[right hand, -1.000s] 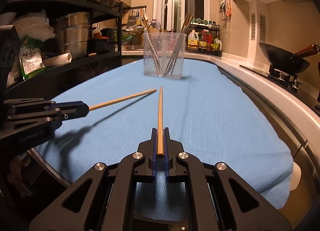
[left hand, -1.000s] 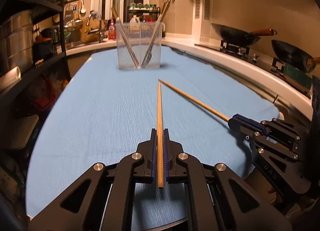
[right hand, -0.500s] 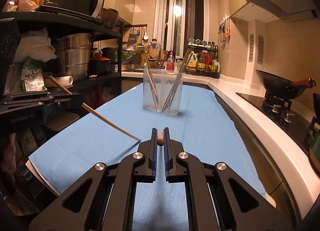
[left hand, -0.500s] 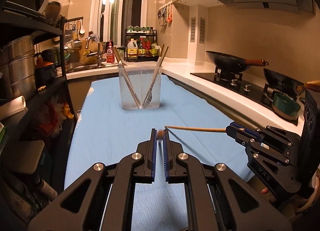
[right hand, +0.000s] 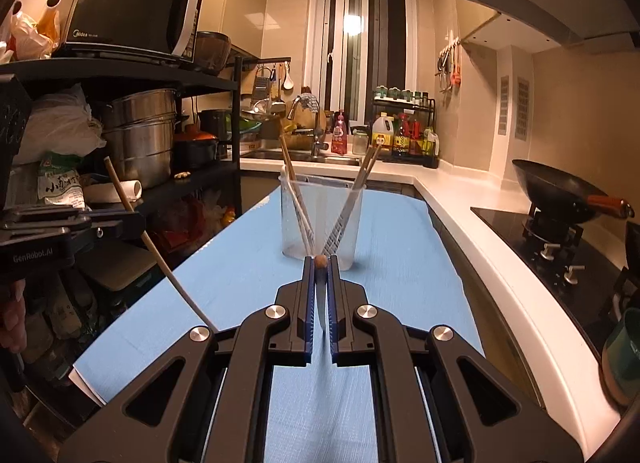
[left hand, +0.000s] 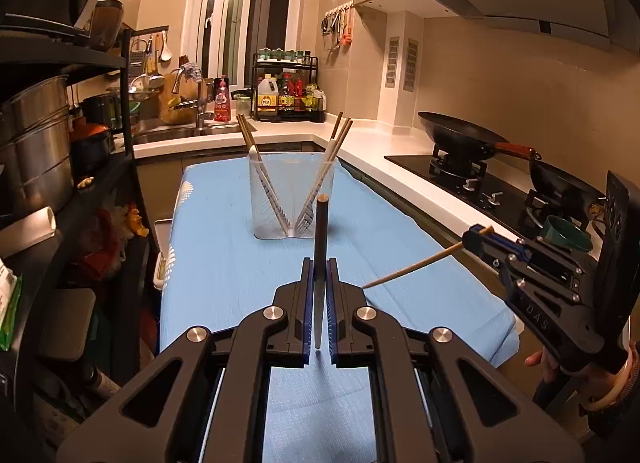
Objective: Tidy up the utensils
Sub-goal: 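Lift both chopsticks and carry both tools over the clear container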
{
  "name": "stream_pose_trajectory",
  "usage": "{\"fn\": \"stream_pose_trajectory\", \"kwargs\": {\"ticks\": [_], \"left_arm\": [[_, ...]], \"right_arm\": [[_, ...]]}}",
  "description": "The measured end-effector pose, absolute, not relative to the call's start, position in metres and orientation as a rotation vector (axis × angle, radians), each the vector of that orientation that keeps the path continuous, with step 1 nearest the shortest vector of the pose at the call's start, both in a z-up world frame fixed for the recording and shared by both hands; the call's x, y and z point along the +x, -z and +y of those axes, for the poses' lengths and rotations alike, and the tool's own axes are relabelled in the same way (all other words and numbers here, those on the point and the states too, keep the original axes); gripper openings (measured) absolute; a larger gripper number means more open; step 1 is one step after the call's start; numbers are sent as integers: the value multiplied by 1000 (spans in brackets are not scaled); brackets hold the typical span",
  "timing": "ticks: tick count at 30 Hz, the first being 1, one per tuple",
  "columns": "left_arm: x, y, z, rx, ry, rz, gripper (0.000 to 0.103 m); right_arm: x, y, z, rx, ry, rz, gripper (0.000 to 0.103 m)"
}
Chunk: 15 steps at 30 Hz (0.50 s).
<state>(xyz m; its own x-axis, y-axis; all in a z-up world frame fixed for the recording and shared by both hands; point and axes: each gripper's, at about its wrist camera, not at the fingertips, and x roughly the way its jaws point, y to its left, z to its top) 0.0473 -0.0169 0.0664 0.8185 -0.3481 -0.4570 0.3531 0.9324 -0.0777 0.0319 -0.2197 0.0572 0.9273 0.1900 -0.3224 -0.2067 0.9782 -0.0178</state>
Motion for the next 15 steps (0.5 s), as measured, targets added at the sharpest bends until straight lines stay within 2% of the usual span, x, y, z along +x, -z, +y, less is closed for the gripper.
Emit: {"fn": "stream_pose_trajectory", "kwargs": {"ticks": [15], "left_arm": [[66,-117,-16,67,370,455,6]], "right_arm": [[57,-112,-214,-16,-260,304,6]]}}
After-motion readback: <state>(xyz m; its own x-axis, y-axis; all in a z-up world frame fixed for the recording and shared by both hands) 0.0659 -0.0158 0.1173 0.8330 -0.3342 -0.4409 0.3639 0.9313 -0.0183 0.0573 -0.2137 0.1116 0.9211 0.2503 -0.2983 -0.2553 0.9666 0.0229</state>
